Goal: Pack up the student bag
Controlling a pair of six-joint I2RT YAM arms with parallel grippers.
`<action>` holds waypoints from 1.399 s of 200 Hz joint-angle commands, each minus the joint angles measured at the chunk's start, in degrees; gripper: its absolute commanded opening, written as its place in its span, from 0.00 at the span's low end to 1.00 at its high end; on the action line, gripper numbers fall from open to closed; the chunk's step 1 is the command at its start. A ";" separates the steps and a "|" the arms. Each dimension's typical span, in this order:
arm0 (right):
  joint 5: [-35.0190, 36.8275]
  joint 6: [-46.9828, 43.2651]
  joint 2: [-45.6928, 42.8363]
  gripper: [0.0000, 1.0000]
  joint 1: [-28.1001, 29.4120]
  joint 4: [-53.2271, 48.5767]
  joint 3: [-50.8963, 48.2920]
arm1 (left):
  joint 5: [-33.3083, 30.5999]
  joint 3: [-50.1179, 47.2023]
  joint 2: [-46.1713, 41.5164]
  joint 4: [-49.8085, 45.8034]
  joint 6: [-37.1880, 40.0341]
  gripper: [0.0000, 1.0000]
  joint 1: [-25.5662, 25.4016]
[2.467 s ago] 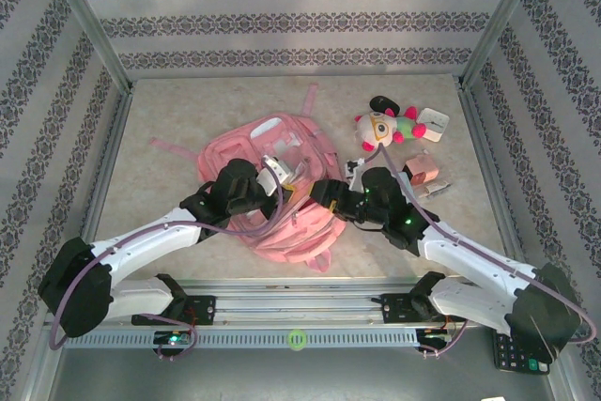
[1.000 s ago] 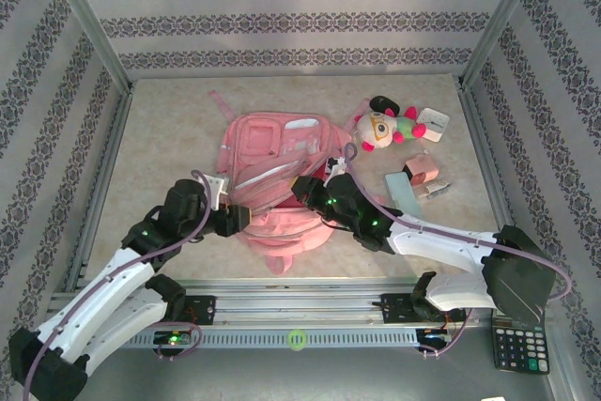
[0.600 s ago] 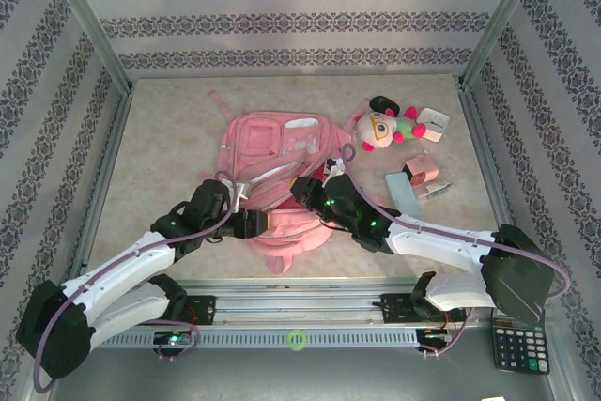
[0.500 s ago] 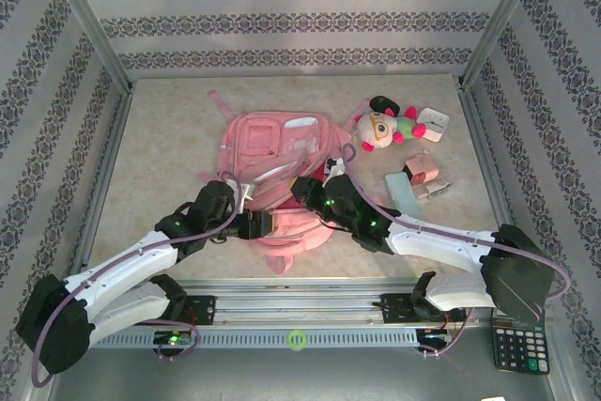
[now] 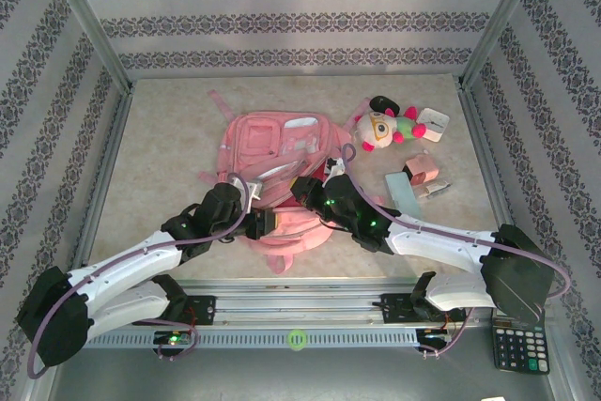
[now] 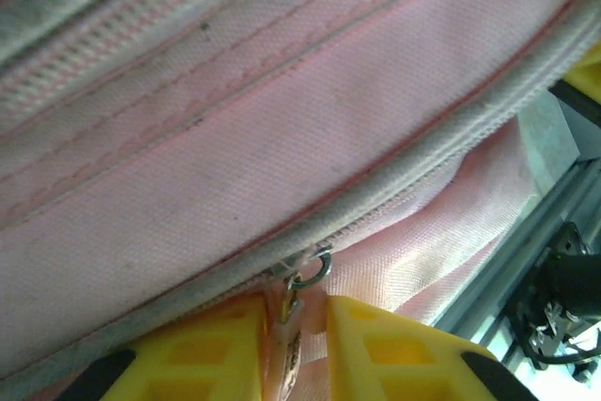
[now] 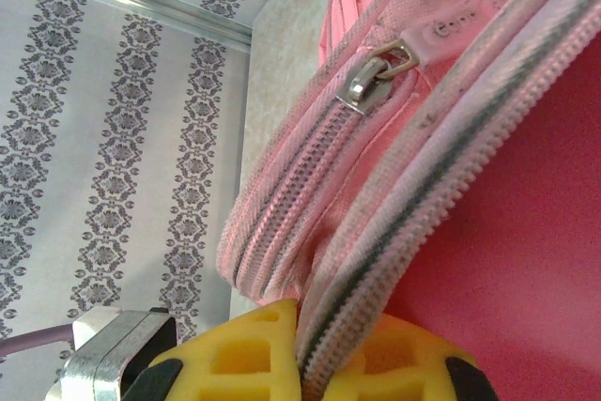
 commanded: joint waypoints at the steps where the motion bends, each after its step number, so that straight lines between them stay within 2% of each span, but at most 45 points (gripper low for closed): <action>1: -1.40 -2.09 -1.10 0.00 1.06 4.41 1.81 | -5.19 1.77 -0.62 0.43 1.00 0.10 -0.62; 12: -1.64 -2.24 -1.22 0.00 1.02 4.32 1.81 | -6.88 1.94 -1.17 -1.35 1.31 0.00 -0.57; 36: -4.65 -3.50 -2.31 0.00 -0.38 2.96 1.90 | -13.56 3.21 -3.15 -9.07 2.73 0.00 -0.49; 60: -12.74 -4.40 -4.72 0.00 -4.92 1.66 0.74 | -20.03 3.83 -6.42 -15.98 4.36 0.00 -0.01; 73: -18.09 -4.09 -6.36 0.00 -8.12 1.25 -0.77 | -21.27 2.95 -8.80 -17.23 4.07 0.00 1.01; 123: -38.39 -4.95 -11.08 0.00 -20.64 -3.73 -3.43 | -21.19 1.35 -12.84 -18.59 5.10 0.00 3.73; 144: -42.09 -7.22 -12.13 0.00 -24.06 -7.60 -3.76 | -16.70 0.73 -14.23 -14.53 7.13 0.00 3.73; 156: -43.05 -8.67 -12.39 0.00 -26.10 -9.73 -4.28 | -11.32 0.13 -14.42 -10.82 8.95 0.00 3.66; 159: -43.21 -9.11 -12.55 0.04 -26.66 -10.15 -4.40 | -9.22 -0.04 -14.33 -9.73 9.32 0.00 3.68; 175: -43.33 -13.71 -14.01 0.36 -28.35 -14.65 -4.20 | -0.40 -0.92 -13.84 -4.34 10.53 0.00 3.69; 193: -42.77 -23.77 -18.27 0.49 -28.51 -25.29 -1.86 | 6.80 -1.28 -13.07 -0.82 12.18 0.00 3.67; 212: -34.19 -39.61 -24.62 0.51 -27.13 -44.41 3.23 | 11.02 0.16 -11.30 -2.01 15.95 0.00 3.69; 226: -26.76 -51.67 -28.78 0.51 -23.85 -53.04 6.27 | 12.51 1.65 -9.86 -3.85 18.23 0.00 3.73; 241: -18.97 -62.30 -30.78 0.52 -18.73 -57.47 9.06 | 14.41 2.62 -8.72 -4.18 19.41 0.00 3.73; 260: -13.77 -71.67 -28.81 0.51 -12.28 -58.86 12.24 | 15.77 2.48 -8.17 -2.44 18.92 0.00 3.73; 280: -13.70 -79.30 -22.25 0.54 -7.11 -57.10 15.01 | 16.47 1.74 -8.31 -0.80 18.58 0.00 3.69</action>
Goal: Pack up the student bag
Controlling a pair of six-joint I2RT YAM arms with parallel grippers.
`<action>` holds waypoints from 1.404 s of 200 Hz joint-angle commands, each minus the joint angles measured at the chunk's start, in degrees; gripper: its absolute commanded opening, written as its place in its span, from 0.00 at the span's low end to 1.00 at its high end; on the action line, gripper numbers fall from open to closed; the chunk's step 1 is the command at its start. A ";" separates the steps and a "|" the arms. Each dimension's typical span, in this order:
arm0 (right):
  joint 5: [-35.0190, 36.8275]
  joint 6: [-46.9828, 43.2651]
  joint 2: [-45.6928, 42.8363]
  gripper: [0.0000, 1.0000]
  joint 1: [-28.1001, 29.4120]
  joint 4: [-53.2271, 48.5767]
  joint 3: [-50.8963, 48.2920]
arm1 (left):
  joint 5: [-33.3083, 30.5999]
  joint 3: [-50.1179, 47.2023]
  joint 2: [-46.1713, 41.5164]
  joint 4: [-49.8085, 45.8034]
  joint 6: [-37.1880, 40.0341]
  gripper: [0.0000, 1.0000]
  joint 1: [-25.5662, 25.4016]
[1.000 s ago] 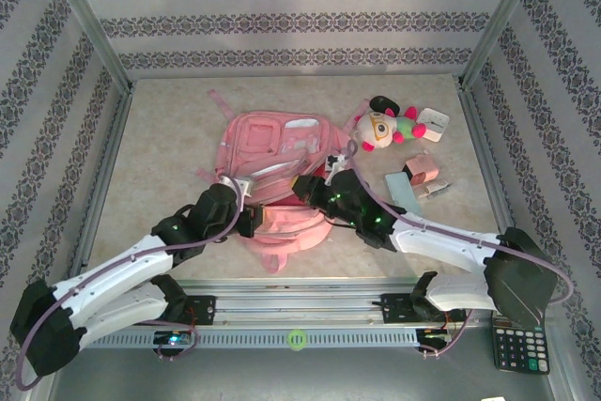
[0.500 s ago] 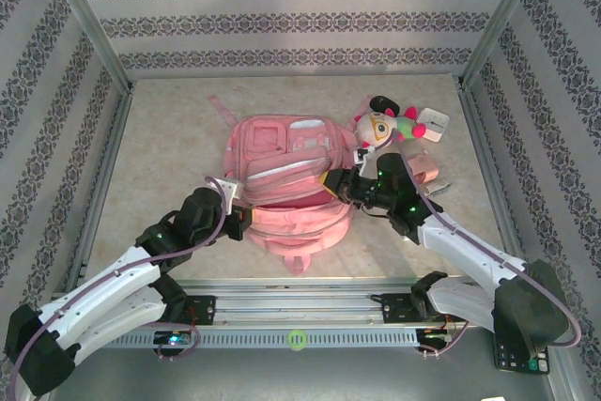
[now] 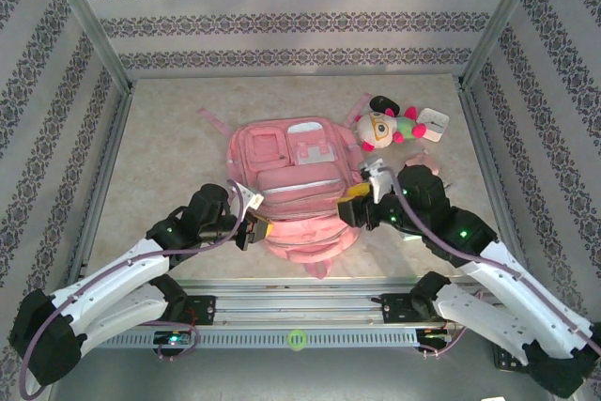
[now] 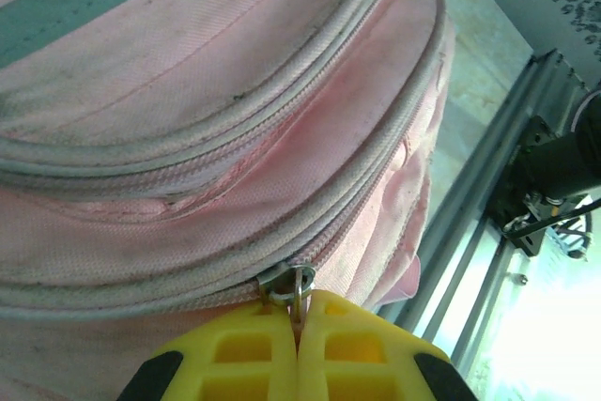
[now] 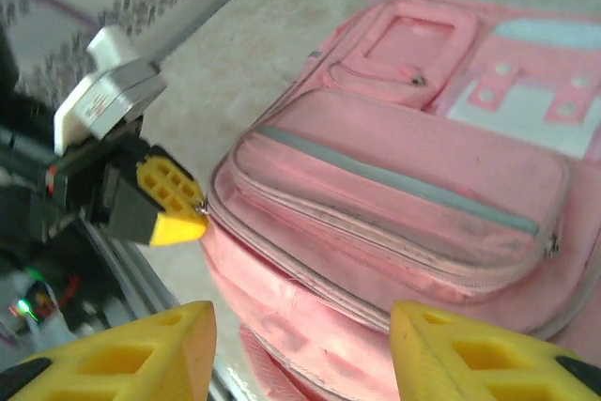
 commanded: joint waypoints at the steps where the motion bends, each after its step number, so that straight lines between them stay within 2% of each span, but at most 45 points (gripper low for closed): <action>1: 6.54 -18.16 7.09 0.54 5.09 -4.50 2.46 | 4.92 1.90 -0.82 6.34 1.86 0.00 0.52; 25: 2.92 -28.85 16.32 0.56 9.29 0.84 4.04 | 5.88 1.18 -1.27 8.69 0.56 0.00 0.53; 40: -0.97 -33.97 21.56 0.58 9.83 4.06 5.12 | 6.32 0.76 -1.31 9.88 -0.07 0.00 0.53; 60: -2.75 -37.62 26.07 0.59 10.00 9.50 5.55 | 6.73 0.74 -1.13 10.31 -0.25 0.00 0.54; 77: -2.57 -41.04 28.95 0.58 10.01 11.98 5.64 | 7.11 0.60 -0.96 10.92 -0.72 0.00 0.51; 93: 1.05 -43.88 30.91 0.55 10.07 13.65 5.30 | 7.09 0.30 -0.93 11.31 -1.02 0.00 0.54; 108: 3.44 -45.98 31.40 0.35 9.92 15.29 4.61 | 3.91 1.03 -0.94 8.40 -0.67 0.00 0.54; 120: 3.33 -48.05 30.91 0.08 9.67 14.28 4.74 | -5.15 2.68 -1.35 2.37 -0.70 0.00 0.54; 125: 2.62 -48.95 30.39 0.00 9.42 13.51 4.77 | -9.36 3.37 -1.66 -0.18 -0.74 0.00 0.54; 135: -0.06 -50.83 29.17 0.00 8.42 11.48 4.88 | -17.00 4.56 -1.98 -5.23 -0.03 0.00 0.56; 150: -5.69 -53.24 26.48 0.00 6.16 8.73 4.80 | -24.45 6.09 -1.44 -10.83 1.79 0.00 1.75; 178: -14.62 -58.40 21.68 0.00 2.74 5.38 3.57 | -28.33 6.88 1.55 -12.32 1.44 0.00 8.48; 195: -18.57 -61.06 20.32 0.00 1.53 2.97 3.95 | -27.87 6.84 4.42 -8.43 1.42 0.00 12.89; 227: -21.30 -63.30 20.65 0.00 0.71 -1.21 5.50 | -25.29 9.93 13.83 -2.36 2.90 0.00 19.13; 255: -19.23 -62.05 21.14 0.00 -0.51 1.77 4.54 | -22.89 14.49 21.84 -2.79 4.36 0.06 20.91; 281: -19.33 -61.61 22.67 0.00 -1.67 5.12 4.96 | -19.95 14.23 20.96 -1.81 5.38 0.07 20.95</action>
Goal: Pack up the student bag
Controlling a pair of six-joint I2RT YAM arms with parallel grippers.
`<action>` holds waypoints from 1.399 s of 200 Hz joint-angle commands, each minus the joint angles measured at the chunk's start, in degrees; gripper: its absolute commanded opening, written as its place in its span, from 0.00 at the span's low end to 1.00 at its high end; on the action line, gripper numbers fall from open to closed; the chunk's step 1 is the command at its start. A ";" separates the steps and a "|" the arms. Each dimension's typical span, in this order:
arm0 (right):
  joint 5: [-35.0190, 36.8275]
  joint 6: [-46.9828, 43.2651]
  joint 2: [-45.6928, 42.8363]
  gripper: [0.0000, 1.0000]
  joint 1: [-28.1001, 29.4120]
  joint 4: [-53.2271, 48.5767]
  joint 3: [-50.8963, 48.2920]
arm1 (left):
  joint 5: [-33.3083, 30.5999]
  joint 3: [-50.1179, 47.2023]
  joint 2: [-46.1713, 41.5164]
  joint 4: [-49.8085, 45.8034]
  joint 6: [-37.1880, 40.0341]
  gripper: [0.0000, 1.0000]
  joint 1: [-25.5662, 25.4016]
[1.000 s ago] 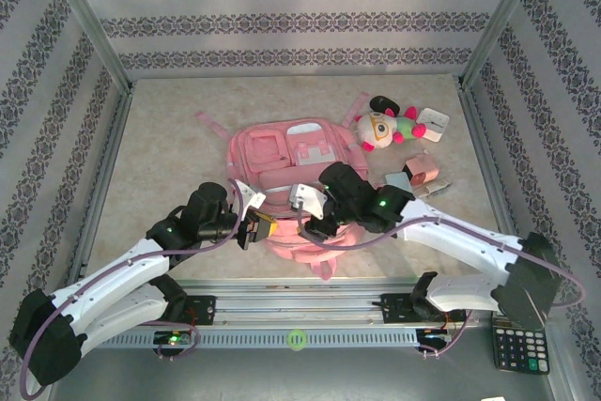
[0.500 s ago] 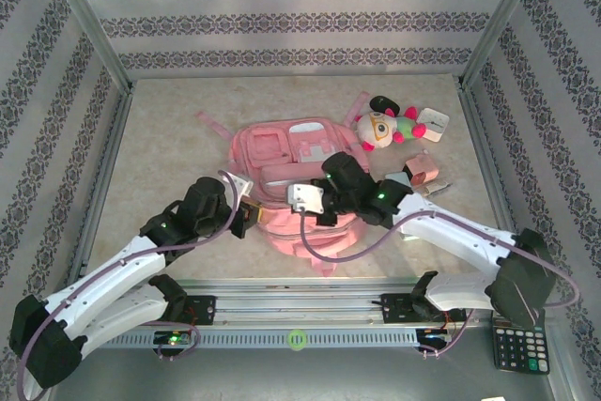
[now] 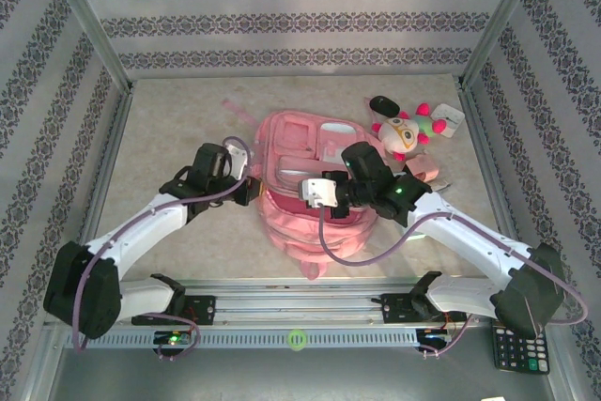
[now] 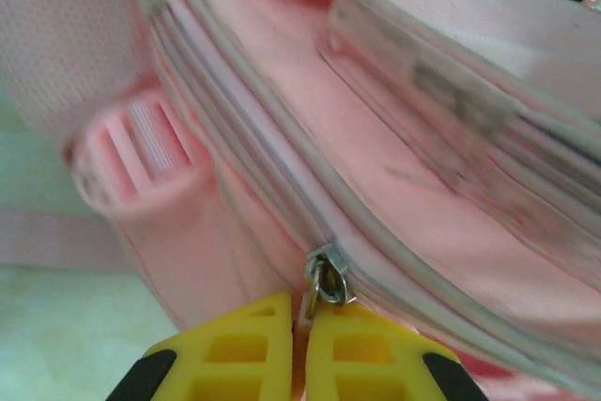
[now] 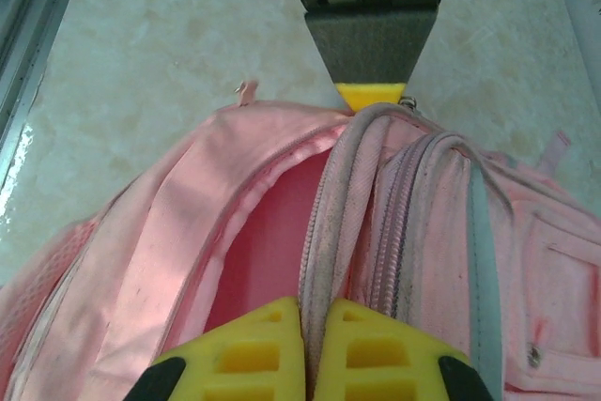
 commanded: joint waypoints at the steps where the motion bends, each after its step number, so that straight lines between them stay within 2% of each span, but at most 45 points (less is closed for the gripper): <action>1: -7.59 -1.31 -1.40 0.00 -0.78 -4.04 1.46 | -14.26 -0.70 -0.66 -0.43 0.67 0.07 5.71; 22: -9.88 -3.33 0.60 0.00 -0.85 -6.36 4.28 | -11.08 -3.43 -5.68 1.17 6.10 0.07 5.73; 49: -11.91 -7.20 1.56 0.00 0.07 -12.67 7.15 | -19.88 -4.99 -8.95 -1.53 10.54 0.10 6.97; 72: -11.64 -6.97 1.62 0.00 1.12 -13.28 7.49 | -20.21 -3.89 -6.24 -2.43 9.44 0.14 9.59; 92: -8.76 -3.06 3.20 0.00 0.68 -10.17 7.56 | -19.91 -1.53 -4.17 -2.33 7.21 0.30 9.70; 116: -6.27 -0.99 7.18 0.00 -0.14 -5.77 9.44 | -18.35 0.05 -7.00 -2.46 3.07 0.47 9.70; 134: -6.92 -1.09 10.71 0.00 0.02 -2.45 11.54 | -16.88 -0.16 -11.01 -3.53 0.65 0.52 9.76; 181: -11.39 -4.10 21.34 0.00 1.35 -2.36 20.28 | -16.64 -2.45 -23.05 -7.14 1.24 0.54 9.71; 198: -12.79 -4.84 24.07 0.00 1.87 -3.40 22.95 | -12.39 -4.43 -26.72 -6.02 5.61 0.55 9.70; 218: -15.07 -2.56 25.96 0.00 2.22 -5.20 25.94 | 0.34 -6.98 -30.21 -2.65 15.05 0.57 9.76; 236: -15.65 5.28 25.93 0.27 2.26 -5.10 27.28 | 7.77 -7.70 -31.35 -1.12 21.56 0.61 9.70; 255: -12.31 20.55 23.88 0.47 2.14 -3.89 27.65 | 11.91 -6.72 -30.23 -2.31 27.30 0.64 9.76; 280: -6.87 42.78 19.14 0.59 0.90 -5.56 24.77 | 16.96 -4.35 -27.00 -6.35 36.38 0.71 9.53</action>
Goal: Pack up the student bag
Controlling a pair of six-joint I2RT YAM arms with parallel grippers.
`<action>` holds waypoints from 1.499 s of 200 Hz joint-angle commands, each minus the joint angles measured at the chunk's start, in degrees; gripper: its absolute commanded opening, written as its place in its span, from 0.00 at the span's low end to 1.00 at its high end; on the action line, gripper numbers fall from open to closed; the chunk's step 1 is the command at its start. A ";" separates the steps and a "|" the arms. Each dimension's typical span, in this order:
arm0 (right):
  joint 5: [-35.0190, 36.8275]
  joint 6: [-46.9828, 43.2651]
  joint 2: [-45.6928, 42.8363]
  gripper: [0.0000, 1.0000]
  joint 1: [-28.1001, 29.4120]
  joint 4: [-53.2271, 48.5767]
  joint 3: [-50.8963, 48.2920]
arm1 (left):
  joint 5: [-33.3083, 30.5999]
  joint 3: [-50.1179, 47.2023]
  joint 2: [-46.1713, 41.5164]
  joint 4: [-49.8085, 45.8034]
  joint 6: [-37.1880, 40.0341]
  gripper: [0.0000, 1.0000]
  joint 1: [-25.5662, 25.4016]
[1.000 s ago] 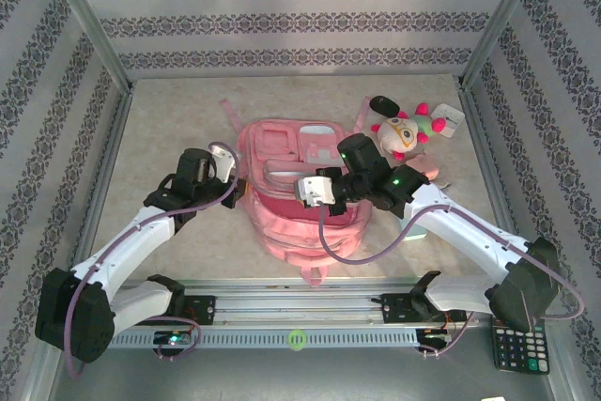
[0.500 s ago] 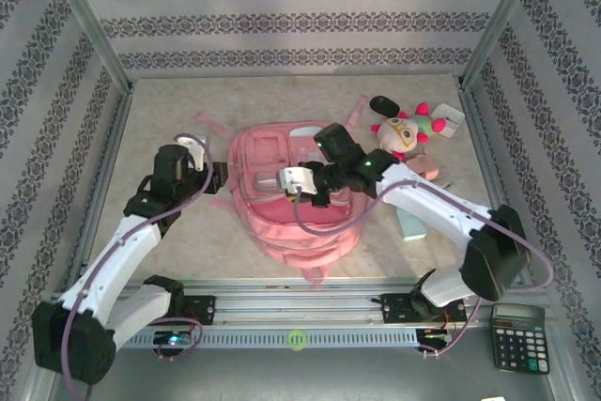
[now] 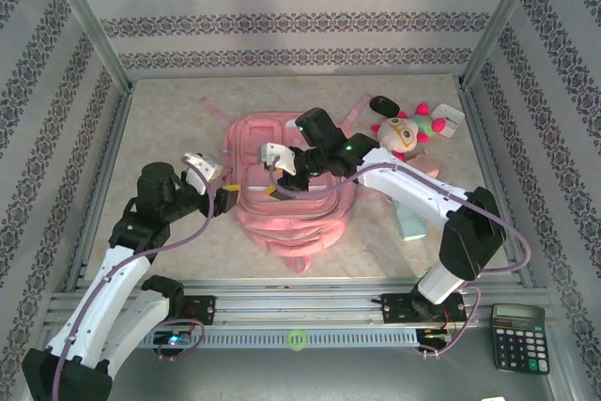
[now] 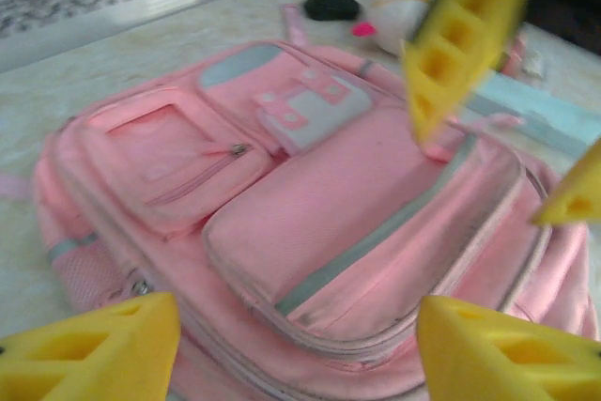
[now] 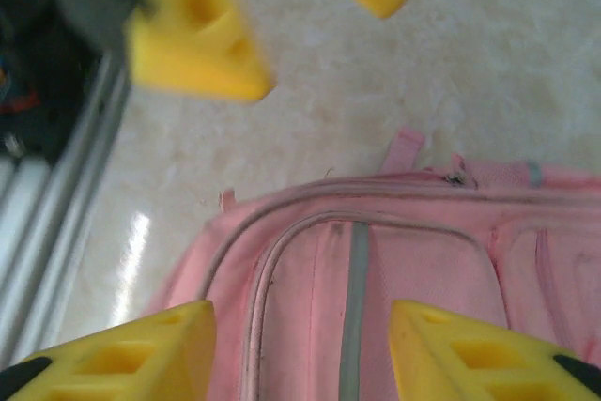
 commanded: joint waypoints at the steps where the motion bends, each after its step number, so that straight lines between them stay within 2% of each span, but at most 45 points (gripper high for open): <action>1: 3.36 24.47 -5.34 0.59 -0.94 -0.53 -0.95 | 9.17 2.72 2.45 -2.25 12.98 0.71 0.11; 28: 5.91 41.56 -11.09 0.60 -6.54 -6.27 -7.35 | 10.81 5.11 6.74 -2.01 19.38 0.74 -2.44; 53: 9.43 50.07 -18.09 0.60 -15.01 -9.95 -15.52 | 4.16 7.40 11.62 -1.58 25.16 0.75 -7.95; 79: 12.33 52.06 -24.91 0.61 -25.96 -14.75 -21.83 | -7.05 9.65 18.78 -1.04 30.94 0.76 -16.23; 95: 16.07 50.63 -27.29 0.62 -31.95 -20.63 -22.80 | -10.81 12.74 23.94 -3.27 33.03 0.77 -20.19; 117: 24.72 47.71 -28.82 0.75 -37.01 -25.78 -23.92 | -15.14 14.61 29.03 -0.73 30.51 0.77 -22.75; 136: 21.38 47.05 -28.70 0.78 -42.16 -24.30 -26.32 | -17.28 14.80 31.65 2.89 29.20 0.78 -23.98; 161: 24.02 47.43 -26.03 0.81 -44.61 -23.49 -27.06 | -16.60 16.41 34.61 2.83 29.39 0.78 -24.77; 190: 25.23 46.64 -22.02 0.83 -46.27 -22.00 -26.89 | -7.71 18.20 36.37 -1.51 31.86 0.85 -25.11; 209: 26.95 46.21 -20.06 0.84 -46.80 -21.10 -26.61 | -9.04 18.58 38.12 -0.49 30.41 0.85 -25.38; 236: 27.51 46.36 -19.44 0.85 -47.36 -19.38 -26.70 | -14.40 19.68 41.50 0.34 29.90 0.86 -25.69; 273: 24.75 47.45 -19.41 0.85 -48.23 -16.95 -27.14 | -6.93 20.49 42.67 -2.57 31.54 0.90 -25.74; 300: 22.13 48.97 -19.41 0.85 -48.41 -15.24 -27.49 | -7.55 19.95 43.31 -0.87 30.21 0.91 -25.75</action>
